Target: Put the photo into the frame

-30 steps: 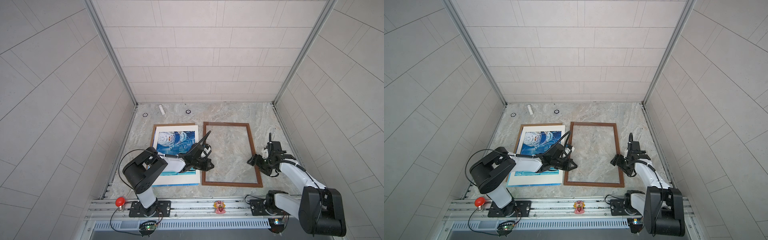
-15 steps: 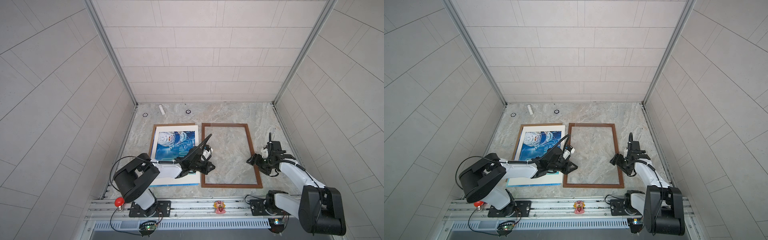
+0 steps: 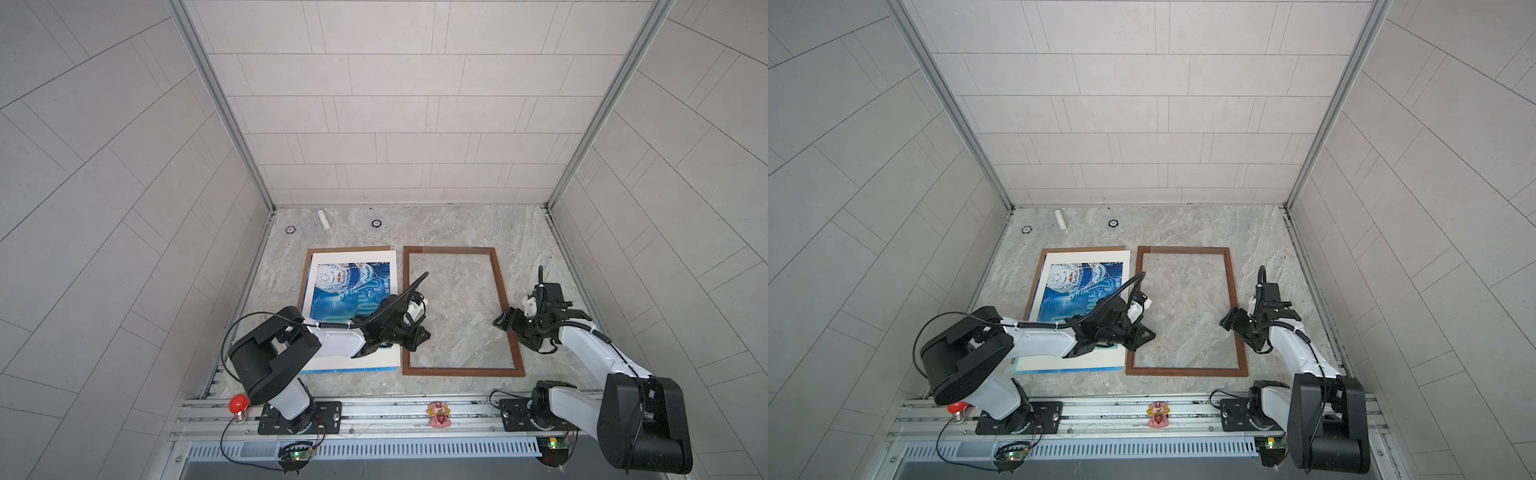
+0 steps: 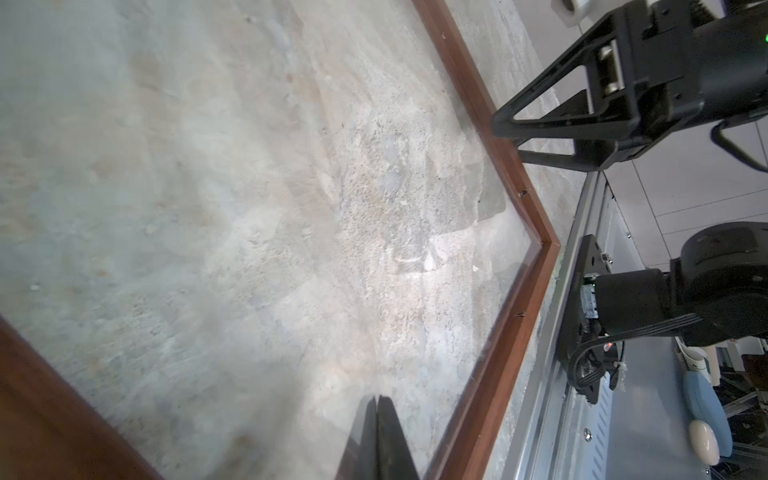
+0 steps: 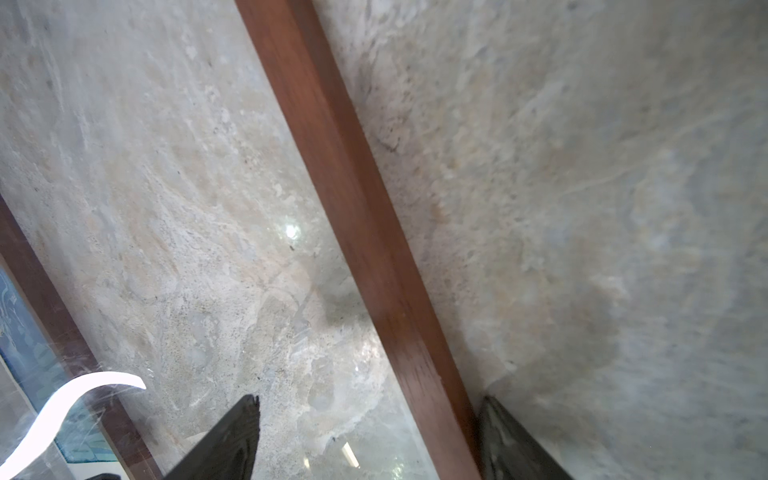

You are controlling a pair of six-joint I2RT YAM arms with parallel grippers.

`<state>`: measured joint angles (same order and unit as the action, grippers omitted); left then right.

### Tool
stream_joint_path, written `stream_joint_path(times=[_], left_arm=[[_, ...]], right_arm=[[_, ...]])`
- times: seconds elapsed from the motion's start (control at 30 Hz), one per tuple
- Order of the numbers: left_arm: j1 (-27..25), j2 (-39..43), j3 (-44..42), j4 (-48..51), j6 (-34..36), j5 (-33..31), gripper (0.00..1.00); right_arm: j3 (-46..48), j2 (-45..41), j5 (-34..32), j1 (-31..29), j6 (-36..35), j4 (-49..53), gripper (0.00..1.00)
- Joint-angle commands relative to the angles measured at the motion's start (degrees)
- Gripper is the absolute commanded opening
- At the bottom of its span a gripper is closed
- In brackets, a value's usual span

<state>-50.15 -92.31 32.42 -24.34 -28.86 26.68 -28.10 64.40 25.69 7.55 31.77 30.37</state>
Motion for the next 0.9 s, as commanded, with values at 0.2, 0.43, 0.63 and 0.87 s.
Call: stream_joint_path(times=[0.2, 0.43, 0.63, 0.87], left_arm=[[-0.3, -3.4, 0.5, -5.2, -5.8, 3.2, 0.00], [-0.3, -5.1, 0.5, -7.7, -6.2, 3.0, 0.00], [-0.1, -4.4, -0.2, -8.6, -4.9, 4.0, 0.00], [2.7, -1.1, 1.9, -5.5, -9.6, 6.9, 0.00]], right_arm=[[1.7, -0.4, 1.0, 0.0, 0.6, 1.2, 0.78], [2.3, 0.1, 1.6, 0.0, 0.2, 0.9, 0.78], [2.7, 0.5, 1.8, 0.3, 0.9, 0.5, 0.78], [0.7, -0.1, 2.6, 1.3, 0.1, 2.0, 0.79]])
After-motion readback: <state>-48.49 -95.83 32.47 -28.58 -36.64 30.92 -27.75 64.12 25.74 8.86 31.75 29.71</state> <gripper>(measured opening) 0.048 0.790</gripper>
